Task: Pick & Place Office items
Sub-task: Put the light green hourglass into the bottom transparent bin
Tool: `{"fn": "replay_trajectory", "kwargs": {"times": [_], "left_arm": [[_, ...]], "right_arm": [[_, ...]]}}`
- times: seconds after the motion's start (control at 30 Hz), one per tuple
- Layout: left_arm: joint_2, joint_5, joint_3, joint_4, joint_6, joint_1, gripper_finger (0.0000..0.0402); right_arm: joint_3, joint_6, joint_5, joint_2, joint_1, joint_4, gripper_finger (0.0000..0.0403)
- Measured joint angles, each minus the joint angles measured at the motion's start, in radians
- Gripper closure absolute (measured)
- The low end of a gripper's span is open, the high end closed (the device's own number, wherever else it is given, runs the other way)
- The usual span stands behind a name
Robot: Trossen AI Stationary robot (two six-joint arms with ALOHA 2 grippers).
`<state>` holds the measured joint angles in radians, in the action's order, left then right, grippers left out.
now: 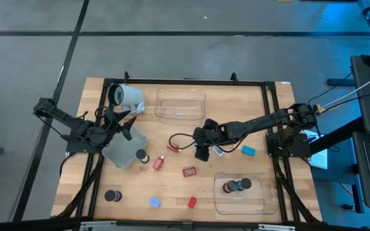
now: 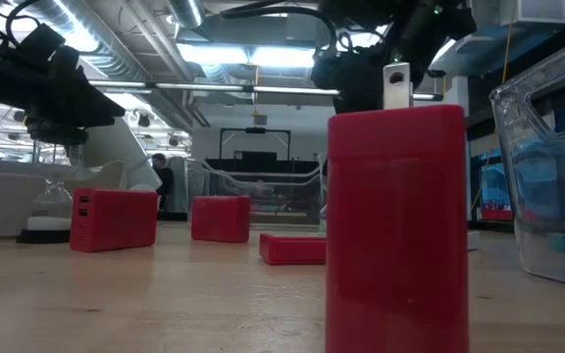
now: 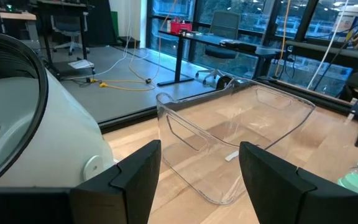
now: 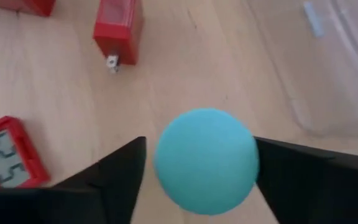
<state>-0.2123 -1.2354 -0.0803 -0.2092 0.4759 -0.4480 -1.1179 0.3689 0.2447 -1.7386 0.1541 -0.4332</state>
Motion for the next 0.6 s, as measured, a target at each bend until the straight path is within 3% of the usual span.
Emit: {"fn": "replay_trajectory", "kwargs": {"times": [0.1, 0.4, 0.6], "left_arm": [[0.000, 0.000, 0.000, 0.000, 0.000, 0.000, 0.0187], [0.000, 0.001, 0.000, 0.000, 0.000, 0.000, 0.0187], [0.000, 0.000, 0.000, 0.000, 0.000, 0.000, 0.0187]], "right_arm": [[0.000, 0.031, -0.002, 0.000, 0.005, 0.000, 0.0203], [0.000, 0.106, -0.002, 0.010, 0.048, 0.003, 0.0203], [-0.035, 0.148, 0.015, 0.105, 0.099, -0.009, 0.0203]]}}
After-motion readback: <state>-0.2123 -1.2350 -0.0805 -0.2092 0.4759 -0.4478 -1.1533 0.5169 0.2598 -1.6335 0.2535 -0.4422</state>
